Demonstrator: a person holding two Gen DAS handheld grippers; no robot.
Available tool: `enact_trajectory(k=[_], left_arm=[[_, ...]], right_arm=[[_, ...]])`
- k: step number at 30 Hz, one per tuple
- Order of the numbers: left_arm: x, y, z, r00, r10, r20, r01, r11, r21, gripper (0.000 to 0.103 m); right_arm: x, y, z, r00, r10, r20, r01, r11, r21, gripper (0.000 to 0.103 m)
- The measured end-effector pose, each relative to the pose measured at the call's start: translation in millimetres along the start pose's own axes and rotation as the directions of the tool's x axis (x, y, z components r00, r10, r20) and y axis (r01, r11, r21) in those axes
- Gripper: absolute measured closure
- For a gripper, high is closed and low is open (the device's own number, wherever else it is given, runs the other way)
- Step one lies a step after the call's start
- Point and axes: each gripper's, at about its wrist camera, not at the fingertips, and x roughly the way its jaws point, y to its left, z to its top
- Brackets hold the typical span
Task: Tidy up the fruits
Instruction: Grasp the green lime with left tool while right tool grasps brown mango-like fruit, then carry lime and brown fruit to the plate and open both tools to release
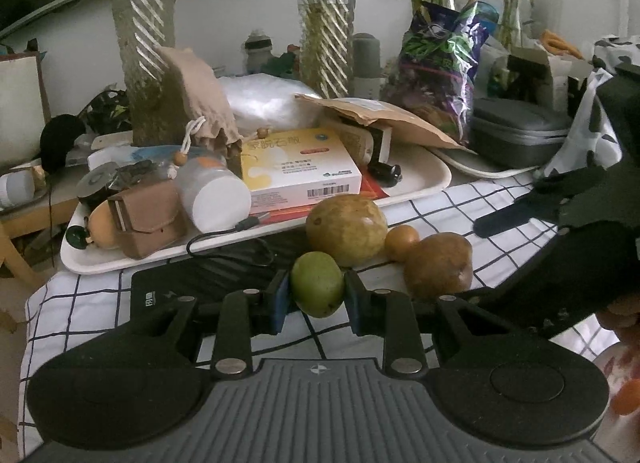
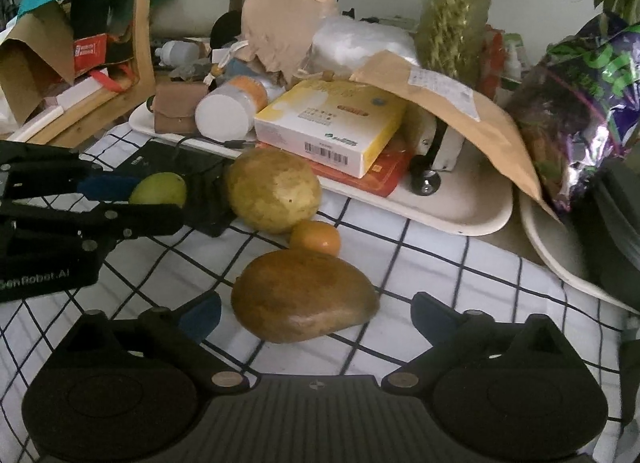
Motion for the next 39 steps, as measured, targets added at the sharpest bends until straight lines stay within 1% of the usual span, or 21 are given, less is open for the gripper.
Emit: enact_trajectory(k=[4,5,6,9,12,20,25,32,39], left_arm=[[0.2,-1.2,-0.9,1.000,-0.002,-0.003,0.002,1.000,0.009,0.075],[0.7,-1.5,-0.9,1.000,-0.003,-0.003,0.003,1.000,0.010,0.075],[0.8,-1.6,-1.1,1.000,-0.004,-0.004,0.004,1.000,0.010,0.075],[1.1,-2.4,-1.5,1.000,-0.003,-0.006,0.004,1.000,0.014,0.075],[0.5,-2.8,-1.7,1.000,-0.005,-0.007,0.005,1.000,0.012,0.075],[-5.5,-8.4,-3.7,1.000,-0.009,-0.008,0.009,1.000,0.029,0.075],[-12.0,-9.7,-4.0,1.000,-0.020,-0.002,0.020,1.000,0.014,0.075],[-26.3,-18.8,-7.8,0.999,-0.033,0.005,0.033,0.999,0.025,0.075],[-43.3,-27.4,-13.2,0.999,-0.048,0.013,0.048,0.999,0.023,0.075]], right_arm=[[8.0,-0.4,2.1,0.999,0.008,-0.034,-0.008,1.000,0.007,0.016],[9.0,-1.5,2.7,0.999,0.015,-0.034,-0.015,1.000,0.013,0.021],[9.3,-2.4,2.7,0.999,0.030,-0.033,-0.029,0.999,0.020,0.022],[9.0,-3.0,2.4,0.999,0.032,-0.032,-0.031,0.999,0.028,0.024],[5.2,-4.2,1.5,0.999,0.037,-0.021,-0.036,0.999,0.033,0.025],[-22.5,-12.1,-2.9,0.999,0.033,0.031,-0.034,0.999,0.039,0.025],[-41.0,-17.1,-10.0,0.999,0.032,0.042,-0.034,0.998,0.054,0.025],[-68.1,-17.4,-19.7,0.998,0.021,0.055,-0.025,0.998,0.065,0.025],[-94.8,-10.3,-41.9,0.998,0.032,0.047,-0.034,0.998,0.043,0.025]])
